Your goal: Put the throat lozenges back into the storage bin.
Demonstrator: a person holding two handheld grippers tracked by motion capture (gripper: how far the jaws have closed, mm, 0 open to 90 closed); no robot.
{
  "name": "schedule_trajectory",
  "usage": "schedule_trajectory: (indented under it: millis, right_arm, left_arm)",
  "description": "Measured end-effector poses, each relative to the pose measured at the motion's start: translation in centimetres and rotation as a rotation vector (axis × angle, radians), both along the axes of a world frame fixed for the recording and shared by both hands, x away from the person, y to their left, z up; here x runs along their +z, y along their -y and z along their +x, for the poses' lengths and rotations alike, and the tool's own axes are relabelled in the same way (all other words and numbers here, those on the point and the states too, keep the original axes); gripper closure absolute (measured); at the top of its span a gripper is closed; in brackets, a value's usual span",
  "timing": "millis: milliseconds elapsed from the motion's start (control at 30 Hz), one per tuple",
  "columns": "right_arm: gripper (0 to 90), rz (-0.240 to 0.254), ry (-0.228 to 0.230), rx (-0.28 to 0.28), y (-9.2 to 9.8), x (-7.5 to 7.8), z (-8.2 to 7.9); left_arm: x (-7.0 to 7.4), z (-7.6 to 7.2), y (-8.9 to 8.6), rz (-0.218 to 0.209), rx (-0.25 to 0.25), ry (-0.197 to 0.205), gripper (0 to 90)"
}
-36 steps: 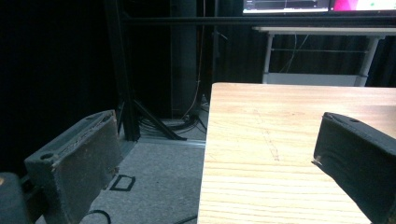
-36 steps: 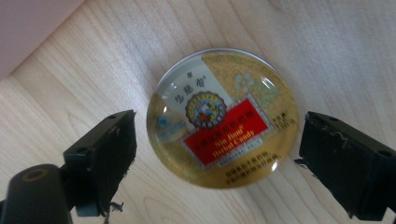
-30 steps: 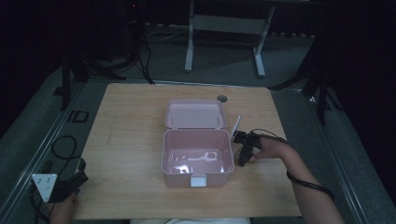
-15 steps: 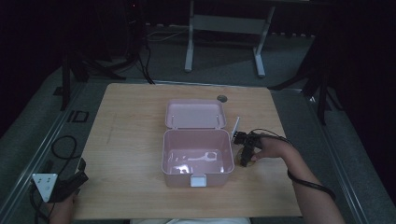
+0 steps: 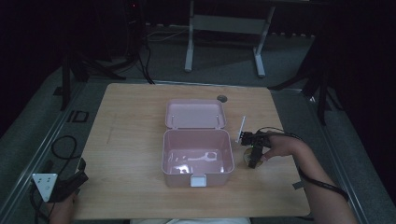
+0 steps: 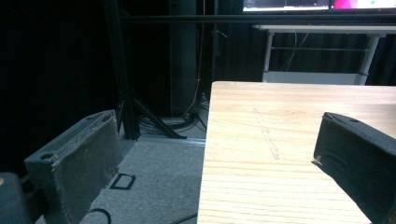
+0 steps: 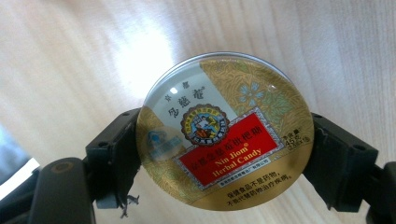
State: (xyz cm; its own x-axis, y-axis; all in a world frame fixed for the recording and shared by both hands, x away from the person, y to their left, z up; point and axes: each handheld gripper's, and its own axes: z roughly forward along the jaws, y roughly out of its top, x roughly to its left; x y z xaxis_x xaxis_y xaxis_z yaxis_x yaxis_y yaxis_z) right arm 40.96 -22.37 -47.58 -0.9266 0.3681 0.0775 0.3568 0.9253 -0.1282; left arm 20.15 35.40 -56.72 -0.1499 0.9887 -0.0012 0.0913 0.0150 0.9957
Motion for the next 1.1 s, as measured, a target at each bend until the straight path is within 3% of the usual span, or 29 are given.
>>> schedule_trajectory:
  millis: [300, 333, 433, 533, 733, 1100]
  right_arm:
    - [20.1, -0.009, 0.005, 0.014, -0.3, 3.1, -0.8]
    - [20.1, -0.013, 0.017, 0.020, -0.4, 4.2, -1.0]
    - [20.1, -0.014, 0.024, 0.026, -0.4, 5.1, -1.1]
    - [20.1, -0.012, 0.039, 0.035, -0.7, 7.1, -1.4]
    - [20.1, -0.013, 0.065, 0.055, -1.4, 9.5, -1.6]
    - [20.1, 0.003, 0.052, 0.110, -4.2, 10.6, -2.1]
  left_arm:
    - [0.0, 0.0, 0.0, 0.000, 0.001, -0.001, 1.0]
    - [0.0, 0.0, 0.0, 0.000, 0.001, -0.001, 1.0]
    - [0.0, 0.0, 0.0, -0.001, 0.001, -0.002, 1.1]
    - [0.0, 0.0, 0.0, -0.001, 0.001, -0.001, 1.0]
    - [0.0, 0.0, 0.0, -0.001, -0.001, -0.003, 1.1]
    - [0.0, 0.0, 0.0, -0.002, -0.001, -0.003, 1.0]
